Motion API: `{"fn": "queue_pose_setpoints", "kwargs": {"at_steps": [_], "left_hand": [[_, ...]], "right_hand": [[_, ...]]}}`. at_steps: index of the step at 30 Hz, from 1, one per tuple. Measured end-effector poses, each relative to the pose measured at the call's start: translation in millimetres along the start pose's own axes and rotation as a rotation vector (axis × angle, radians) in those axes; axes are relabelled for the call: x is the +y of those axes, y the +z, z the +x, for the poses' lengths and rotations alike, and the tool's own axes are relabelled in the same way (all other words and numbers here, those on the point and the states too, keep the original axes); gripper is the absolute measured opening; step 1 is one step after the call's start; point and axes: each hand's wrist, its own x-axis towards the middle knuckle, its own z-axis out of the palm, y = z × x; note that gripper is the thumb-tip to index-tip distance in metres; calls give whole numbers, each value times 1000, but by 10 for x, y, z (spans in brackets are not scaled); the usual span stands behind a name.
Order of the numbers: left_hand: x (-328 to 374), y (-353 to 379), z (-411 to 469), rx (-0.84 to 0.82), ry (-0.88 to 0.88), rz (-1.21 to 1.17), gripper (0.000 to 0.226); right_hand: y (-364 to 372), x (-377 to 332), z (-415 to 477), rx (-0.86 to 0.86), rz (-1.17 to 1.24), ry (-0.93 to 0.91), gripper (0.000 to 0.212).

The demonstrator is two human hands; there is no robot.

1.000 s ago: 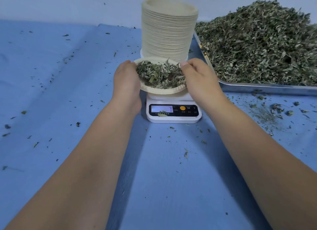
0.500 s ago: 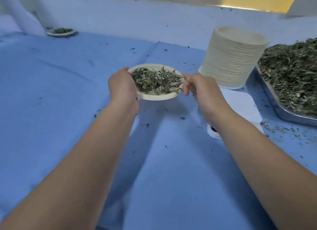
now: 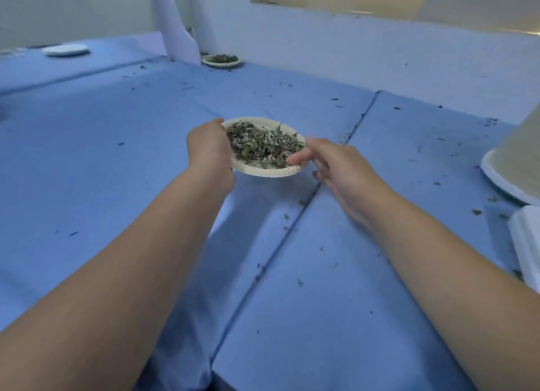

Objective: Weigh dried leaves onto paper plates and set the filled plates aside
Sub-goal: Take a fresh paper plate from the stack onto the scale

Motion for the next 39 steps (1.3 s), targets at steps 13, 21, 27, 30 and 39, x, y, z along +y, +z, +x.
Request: {"fn": "queue_pose_setpoints", "kwargs": {"at_steps": [13,21,27,30,39], "left_hand": [[219,-354,1333,69,46,105,33],[457,-547,1940,58,-66,-200,20],[418,-662,2082,-91,-93,-506,44],[419,-659,2079,-130,-112,-515,41],[373,-618,2091,-156,-121,-497,36]], "right_hand": [[953,123,1158,7,-481,-322,22],[1343,82,2257,63,-534,-272,24],[1783,-2,3234,143,-616,-258,27],[1932,-33,3611,183,-639,-218,37],[1970,7,3739,222,-724,-248,36]]}}
